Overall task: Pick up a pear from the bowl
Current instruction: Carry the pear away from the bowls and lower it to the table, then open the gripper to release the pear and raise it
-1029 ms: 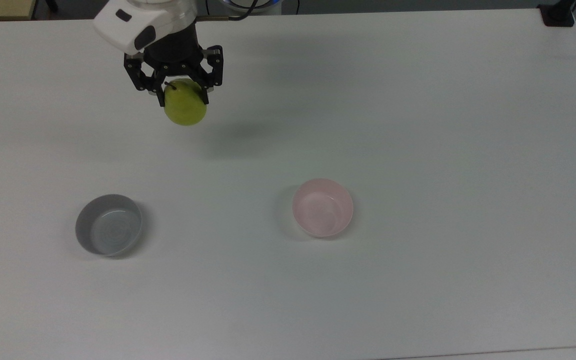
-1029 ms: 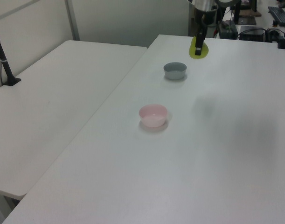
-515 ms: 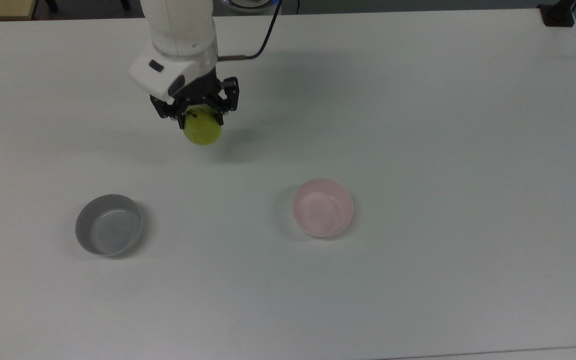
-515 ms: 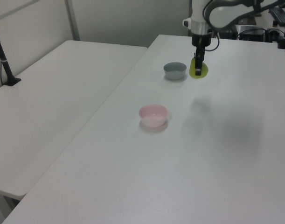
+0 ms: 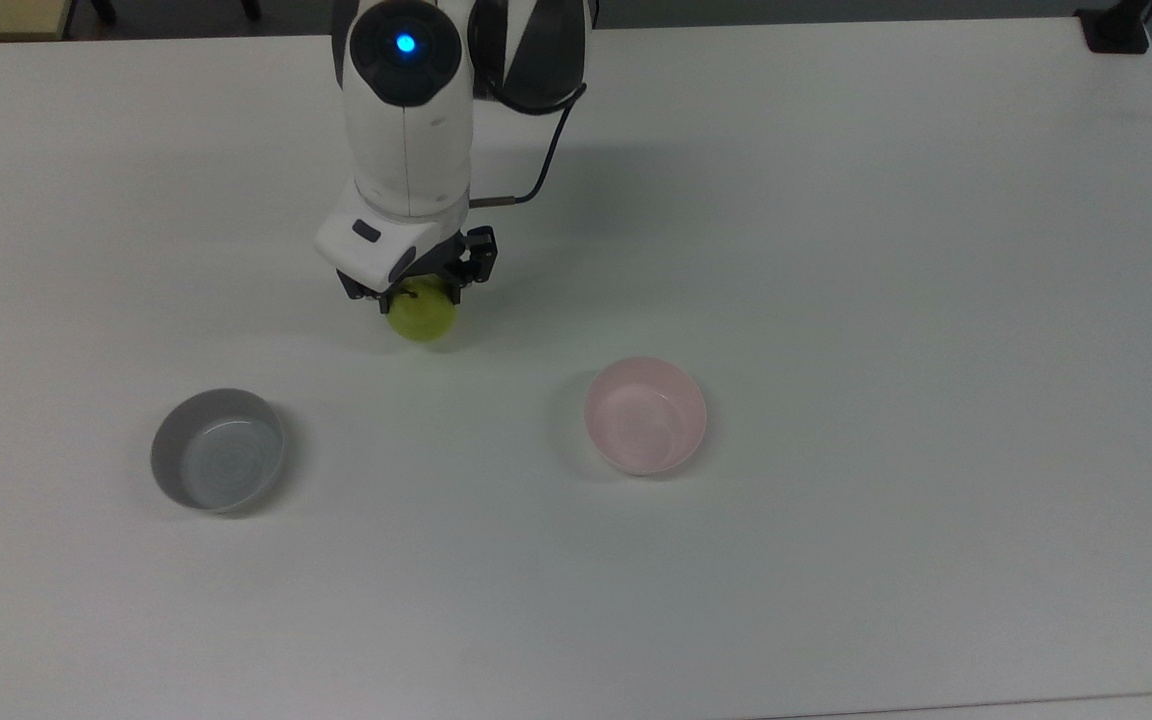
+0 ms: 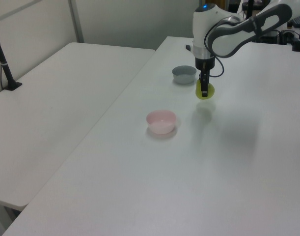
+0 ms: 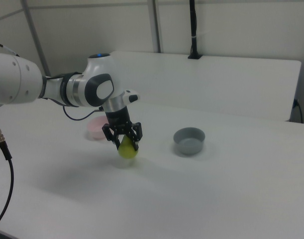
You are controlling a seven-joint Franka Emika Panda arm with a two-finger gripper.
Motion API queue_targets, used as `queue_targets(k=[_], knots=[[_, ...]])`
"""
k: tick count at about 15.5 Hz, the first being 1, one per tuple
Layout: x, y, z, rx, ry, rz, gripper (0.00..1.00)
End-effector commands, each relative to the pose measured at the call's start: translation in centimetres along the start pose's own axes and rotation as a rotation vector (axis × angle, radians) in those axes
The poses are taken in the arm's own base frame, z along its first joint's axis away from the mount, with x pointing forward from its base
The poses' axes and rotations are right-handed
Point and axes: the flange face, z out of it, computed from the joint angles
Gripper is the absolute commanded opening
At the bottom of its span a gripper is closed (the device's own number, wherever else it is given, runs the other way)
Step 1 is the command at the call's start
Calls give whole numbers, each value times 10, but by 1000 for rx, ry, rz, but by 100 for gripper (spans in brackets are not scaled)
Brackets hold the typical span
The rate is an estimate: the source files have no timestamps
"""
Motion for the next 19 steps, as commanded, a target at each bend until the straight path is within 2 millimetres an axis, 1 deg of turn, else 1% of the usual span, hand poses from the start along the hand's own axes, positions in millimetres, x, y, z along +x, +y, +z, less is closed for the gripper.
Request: queue_targets(k=[1, 2, 4, 5, 6, 8, 9, 12, 13, 14, 15, 16, 17, 18, 19], knots=[[3, -6, 12, -26, -6, 1, 38], [3, -6, 14, -28, -7, 0, 43], [3, -6, 17, -27, -12, -1, 62], [2, -7, 20, -25, -19, -1, 67], [2, -7, 20, -25, -19, 0, 77], [2, -7, 20, -25, -19, 0, 93], [2, -7, 19, -25, -21, 1, 100], [2, -5, 12, -25, -15, 5, 100], [1, -3, 2, -25, -1, 10, 100], [-4, 3, -23, -21, 24, 27, 100], [-9, 9, -57, -16, 40, 46, 100], [-13, 13, -79, -10, 35, 76, 100], [-16, 17, -111, -6, 42, 144, 100], [-24, 22, -136, -1, 56, 204, 100], [-29, 23, -149, 1, 69, 231, 100]])
